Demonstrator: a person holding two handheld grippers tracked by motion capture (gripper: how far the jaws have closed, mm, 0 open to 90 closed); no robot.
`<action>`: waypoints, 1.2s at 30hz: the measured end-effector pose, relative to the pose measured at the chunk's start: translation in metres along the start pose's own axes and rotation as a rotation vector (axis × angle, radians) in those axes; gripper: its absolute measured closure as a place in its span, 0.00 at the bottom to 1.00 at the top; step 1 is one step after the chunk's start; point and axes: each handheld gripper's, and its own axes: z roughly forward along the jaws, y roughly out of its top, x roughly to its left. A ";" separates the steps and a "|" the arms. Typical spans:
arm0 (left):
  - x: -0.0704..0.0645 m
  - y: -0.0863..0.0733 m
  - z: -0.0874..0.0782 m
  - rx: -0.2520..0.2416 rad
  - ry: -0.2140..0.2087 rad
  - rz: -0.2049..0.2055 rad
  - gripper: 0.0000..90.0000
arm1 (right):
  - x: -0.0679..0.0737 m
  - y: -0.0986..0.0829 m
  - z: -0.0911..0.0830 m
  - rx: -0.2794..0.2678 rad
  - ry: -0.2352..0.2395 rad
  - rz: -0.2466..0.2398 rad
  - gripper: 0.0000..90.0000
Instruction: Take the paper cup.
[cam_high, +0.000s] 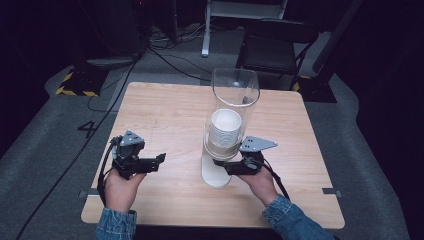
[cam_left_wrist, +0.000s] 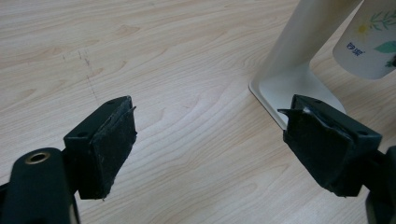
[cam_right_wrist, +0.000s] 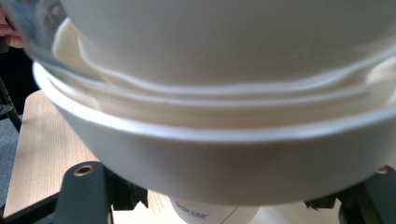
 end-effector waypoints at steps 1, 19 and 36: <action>0.000 0.000 0.000 0.001 -0.001 -0.001 0.19 | -0.001 0.000 0.000 -0.005 0.003 0.000 0.35; 0.000 0.000 0.002 0.011 -0.002 0.008 0.19 | -0.007 -0.006 0.004 -0.043 -0.006 -0.065 0.35; 0.001 -0.001 0.003 0.011 -0.004 -0.003 0.19 | -0.008 -0.011 0.005 -0.057 0.001 -0.042 0.35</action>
